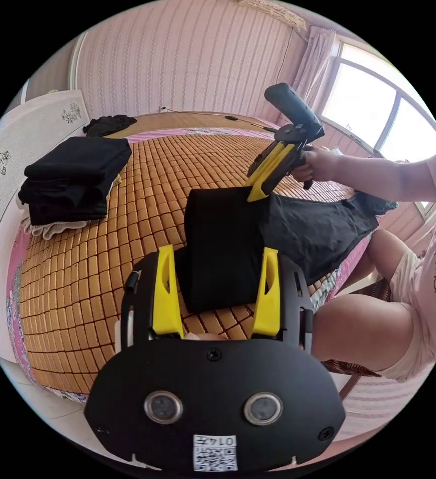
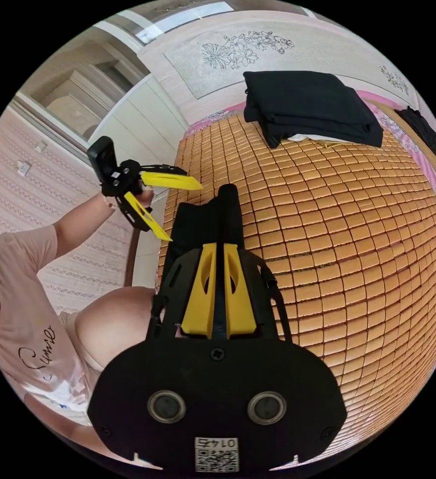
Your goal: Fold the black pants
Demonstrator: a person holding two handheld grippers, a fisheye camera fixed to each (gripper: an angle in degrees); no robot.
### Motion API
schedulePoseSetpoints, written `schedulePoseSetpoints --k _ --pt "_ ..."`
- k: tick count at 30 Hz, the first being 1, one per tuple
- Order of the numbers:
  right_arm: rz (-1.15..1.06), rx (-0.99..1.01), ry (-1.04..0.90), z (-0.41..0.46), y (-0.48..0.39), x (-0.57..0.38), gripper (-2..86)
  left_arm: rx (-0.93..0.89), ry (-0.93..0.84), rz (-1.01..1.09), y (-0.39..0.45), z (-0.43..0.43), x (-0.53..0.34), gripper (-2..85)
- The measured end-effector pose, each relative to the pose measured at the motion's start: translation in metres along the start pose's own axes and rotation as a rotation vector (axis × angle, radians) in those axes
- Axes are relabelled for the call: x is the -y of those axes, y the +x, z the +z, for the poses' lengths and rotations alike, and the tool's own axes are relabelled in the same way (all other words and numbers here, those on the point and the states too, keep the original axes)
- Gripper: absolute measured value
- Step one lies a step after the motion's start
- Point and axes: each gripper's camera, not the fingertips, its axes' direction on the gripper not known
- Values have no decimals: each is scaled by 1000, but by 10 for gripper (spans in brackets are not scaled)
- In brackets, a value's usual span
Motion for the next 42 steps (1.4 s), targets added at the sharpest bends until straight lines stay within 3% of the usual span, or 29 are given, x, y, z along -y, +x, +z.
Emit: schedulePoseSetpoints --k 5,12,24,33,38,42 --pt "-248 249 -15 0 -18 21 13 -116 86 95 1 -17 10 233" --pt "-350 306 -56 23 -19 57 13 -193 -7 109 -10 -41 -6 7" --pt "-151 9 -171 102 28 102 0 -65 -407 -351 -71 0 20 -10" --pt "-94 -41 -152 97 28 68 43 -155 -526 -353 -71 20 26 -10" --pt "-32 -87 -79 70 13 16 49 -77 -657 -380 -72 48 25 -10" --pt "50 -139 -72 54 9 -27 48 -20 -649 -408 -65 70 30 -10"
